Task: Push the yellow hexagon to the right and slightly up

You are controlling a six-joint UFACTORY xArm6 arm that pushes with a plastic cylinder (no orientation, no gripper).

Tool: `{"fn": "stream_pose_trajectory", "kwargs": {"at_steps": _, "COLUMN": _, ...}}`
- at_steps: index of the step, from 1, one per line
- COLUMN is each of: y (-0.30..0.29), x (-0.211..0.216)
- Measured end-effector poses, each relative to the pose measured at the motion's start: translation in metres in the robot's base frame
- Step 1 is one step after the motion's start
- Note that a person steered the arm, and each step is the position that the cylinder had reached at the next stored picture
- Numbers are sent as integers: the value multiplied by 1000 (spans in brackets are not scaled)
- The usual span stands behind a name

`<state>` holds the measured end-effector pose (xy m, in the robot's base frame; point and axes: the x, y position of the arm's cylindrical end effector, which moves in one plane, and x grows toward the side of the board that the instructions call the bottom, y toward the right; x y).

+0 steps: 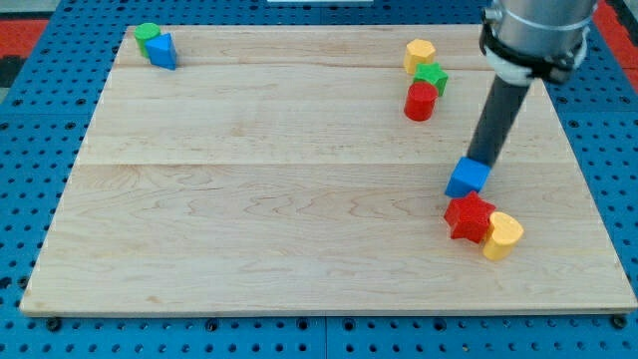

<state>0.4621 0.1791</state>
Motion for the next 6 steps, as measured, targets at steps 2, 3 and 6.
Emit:
{"fn": "stream_pose_trajectory", "kwargs": {"at_steps": 2, "y": 58, "x": -103}}
{"fn": "stream_pose_trajectory", "kwargs": {"at_steps": 3, "y": 66, "x": -201}}
{"fn": "stream_pose_trajectory", "kwargs": {"at_steps": 6, "y": -16, "x": -187}}
